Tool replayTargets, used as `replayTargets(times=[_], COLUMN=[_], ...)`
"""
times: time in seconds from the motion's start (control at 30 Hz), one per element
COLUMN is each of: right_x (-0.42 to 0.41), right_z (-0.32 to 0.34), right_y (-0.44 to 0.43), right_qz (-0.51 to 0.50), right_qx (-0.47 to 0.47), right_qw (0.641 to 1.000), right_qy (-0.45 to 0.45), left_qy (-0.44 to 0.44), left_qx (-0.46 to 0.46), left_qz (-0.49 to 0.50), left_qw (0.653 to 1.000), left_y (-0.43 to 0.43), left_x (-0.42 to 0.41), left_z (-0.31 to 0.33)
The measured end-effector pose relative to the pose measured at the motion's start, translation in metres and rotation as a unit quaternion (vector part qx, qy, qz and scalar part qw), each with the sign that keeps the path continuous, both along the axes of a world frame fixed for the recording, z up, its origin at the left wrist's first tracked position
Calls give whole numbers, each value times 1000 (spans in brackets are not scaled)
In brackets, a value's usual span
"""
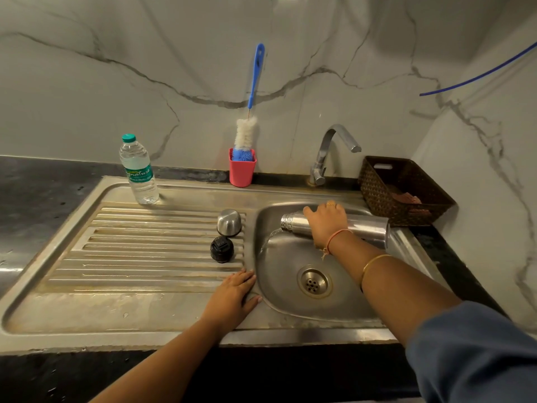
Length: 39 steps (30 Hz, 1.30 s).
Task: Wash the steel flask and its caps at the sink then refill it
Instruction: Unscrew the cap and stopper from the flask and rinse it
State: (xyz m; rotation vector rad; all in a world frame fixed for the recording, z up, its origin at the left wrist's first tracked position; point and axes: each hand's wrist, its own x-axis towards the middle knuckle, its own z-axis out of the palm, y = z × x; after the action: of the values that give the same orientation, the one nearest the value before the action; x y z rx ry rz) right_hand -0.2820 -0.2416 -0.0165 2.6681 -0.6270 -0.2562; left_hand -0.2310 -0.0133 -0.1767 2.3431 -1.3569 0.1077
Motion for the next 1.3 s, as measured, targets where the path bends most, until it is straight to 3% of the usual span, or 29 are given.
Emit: replayTargets(times=[0.73, 0.93, 1.07, 1.2, 1.3], right_x=[17, 23, 25, 18, 15], right_z=[4, 22, 23, 1, -9], right_y=[1, 1, 4, 7, 6], right_qz=[174, 179, 152, 124, 115], right_qx=[-182, -214, -201, -169, -155], right_qw=[967, 960, 967, 976, 979], right_qy=[47, 6, -16, 66, 65], left_qy=[82, 78, 77, 81, 75], left_qx=[3, 11, 19, 25, 31], left_qz=[3, 5, 9, 12, 10], left_qw=[997, 997, 997, 996, 997], left_y=[0, 1, 1, 2, 2], left_x=[-1, -2, -2, -2, -1], left_z=[1, 1, 2, 1, 1])
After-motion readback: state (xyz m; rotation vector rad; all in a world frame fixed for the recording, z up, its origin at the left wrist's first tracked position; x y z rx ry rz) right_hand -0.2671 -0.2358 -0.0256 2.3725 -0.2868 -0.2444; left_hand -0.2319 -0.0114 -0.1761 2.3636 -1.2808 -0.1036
